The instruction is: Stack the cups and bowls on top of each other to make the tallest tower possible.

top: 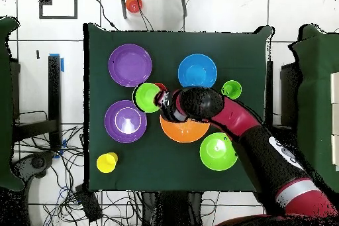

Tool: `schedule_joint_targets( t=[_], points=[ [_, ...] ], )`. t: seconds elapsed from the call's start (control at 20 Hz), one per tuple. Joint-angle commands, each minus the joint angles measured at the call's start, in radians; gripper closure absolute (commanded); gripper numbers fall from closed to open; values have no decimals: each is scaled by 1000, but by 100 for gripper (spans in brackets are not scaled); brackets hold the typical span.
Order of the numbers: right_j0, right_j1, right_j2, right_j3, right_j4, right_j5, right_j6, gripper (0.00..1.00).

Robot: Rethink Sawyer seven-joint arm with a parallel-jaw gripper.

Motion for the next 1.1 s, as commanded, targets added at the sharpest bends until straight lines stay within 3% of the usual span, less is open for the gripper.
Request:
schedule_joint_targets(
  t=[0.05, 0.55, 0.8, 1.1],
  points=[
    [30, 29, -31, -81, -34, 32, 16, 100],
    [47, 1, -55, -81, -49, 45, 30, 100],
    [50, 23, -70, -96, -53, 45, 28, 100],
    [10, 30, -75, -73, -85, 25, -20, 100]
  ],
)
